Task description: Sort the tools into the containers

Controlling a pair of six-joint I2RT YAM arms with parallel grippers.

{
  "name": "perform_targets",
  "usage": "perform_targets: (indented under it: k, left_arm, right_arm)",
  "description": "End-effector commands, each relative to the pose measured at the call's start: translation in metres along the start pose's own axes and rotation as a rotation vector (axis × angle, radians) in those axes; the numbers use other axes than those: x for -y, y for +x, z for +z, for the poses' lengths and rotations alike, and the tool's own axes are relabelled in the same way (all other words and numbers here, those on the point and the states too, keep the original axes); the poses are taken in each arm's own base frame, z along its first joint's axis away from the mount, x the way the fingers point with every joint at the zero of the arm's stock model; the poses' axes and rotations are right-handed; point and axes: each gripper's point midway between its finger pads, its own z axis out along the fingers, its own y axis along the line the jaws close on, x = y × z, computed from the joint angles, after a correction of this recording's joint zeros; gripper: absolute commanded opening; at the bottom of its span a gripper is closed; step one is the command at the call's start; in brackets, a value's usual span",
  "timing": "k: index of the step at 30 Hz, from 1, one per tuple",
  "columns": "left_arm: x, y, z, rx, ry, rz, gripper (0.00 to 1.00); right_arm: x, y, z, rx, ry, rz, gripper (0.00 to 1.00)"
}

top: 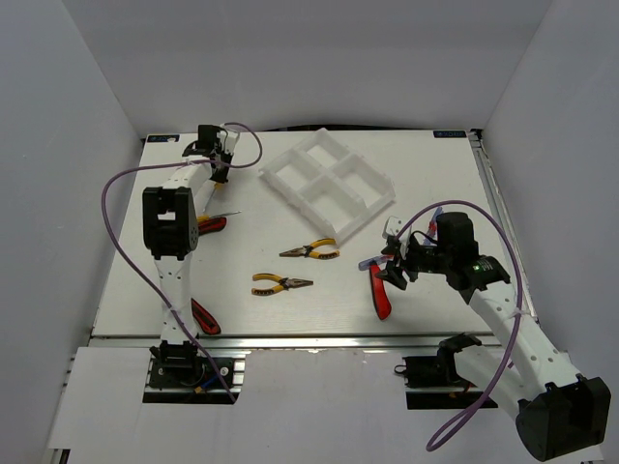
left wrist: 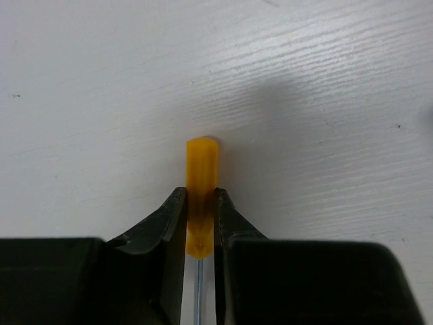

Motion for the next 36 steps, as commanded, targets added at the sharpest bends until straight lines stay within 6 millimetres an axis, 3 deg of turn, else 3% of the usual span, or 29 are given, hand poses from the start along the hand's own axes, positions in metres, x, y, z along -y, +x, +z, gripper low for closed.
perform_targets:
  k: [1,2,4,5,6,7,8,9,10,12,17,23,27,29,32,36]
  left_arm:
    - [-0.017,-0.07,-0.046,0.203,-0.039,-0.049,0.01]
    - [-0.023,-0.093,-0.068,0.286,-0.053,-0.067,0.0]
    - [-0.012,-0.1,-0.082,0.348,0.003,-0.145,0.0]
    - [-0.012,-0.118,-0.094,0.433,0.013,-0.177,0.0]
    - [-0.01,-0.134,-0.121,0.51,0.041,-0.254,0.0]
    - [0.0,-0.136,-0.125,0.564,0.088,-0.295,0.0]
    - [0.005,-0.148,-0.15,0.623,0.133,-0.392,0.0]
    - [0.01,-0.155,-0.16,0.671,0.17,-0.435,0.0]
    - [0.019,-0.147,-0.158,0.668,0.206,-0.484,0.0]
    - [0.024,-0.167,-0.186,0.769,0.284,-0.609,0.0]
    - [0.068,-0.186,-0.205,0.839,0.42,-0.695,0.0]
    - [0.096,-0.2,-0.19,0.873,0.443,-0.835,0.0]
    - [0.091,-0.202,-0.174,0.915,0.387,-1.017,0.0]
    - [0.098,-0.206,-0.172,0.947,0.388,-1.037,0.0]
    - [0.111,-0.201,-0.146,0.903,0.336,-1.034,0.0]
    - [0.119,-0.197,-0.133,0.887,0.288,-1.021,0.0]
  right_arm:
    - [0.005,-0.022,-0.004,0.051,0.01,-0.062,0.68]
    - [0.005,-0.023,-0.005,0.054,0.011,-0.066,0.68]
    - [0.004,-0.025,-0.006,0.059,0.009,-0.069,0.68]
    - [0.004,-0.026,-0.007,0.064,0.01,-0.073,0.68]
    - [0.003,-0.027,-0.007,0.067,0.011,-0.077,0.68]
    - [0.002,-0.028,-0.007,0.073,0.006,-0.078,0.68]
    - [0.001,-0.028,-0.008,0.074,0.006,-0.079,0.68]
    - [0.001,-0.029,-0.007,0.077,0.004,-0.081,0.68]
    - [0.001,-0.029,-0.007,0.077,0.004,-0.079,0.68]
    - [0.001,-0.028,-0.007,0.075,0.003,-0.079,0.68]
    - [0.0,-0.028,-0.006,0.071,0.0,-0.08,0.68]
    - [-0.001,-0.027,-0.004,0.062,-0.004,-0.08,0.68]
    - [-0.001,-0.024,-0.002,0.047,-0.003,-0.088,0.68]
    - [0.001,-0.023,-0.001,0.04,0.005,-0.095,0.68]
    - [0.0,-0.022,0.0,0.033,0.003,-0.095,0.68]
    - [0.0,-0.023,0.0,0.035,0.002,-0.098,0.68]
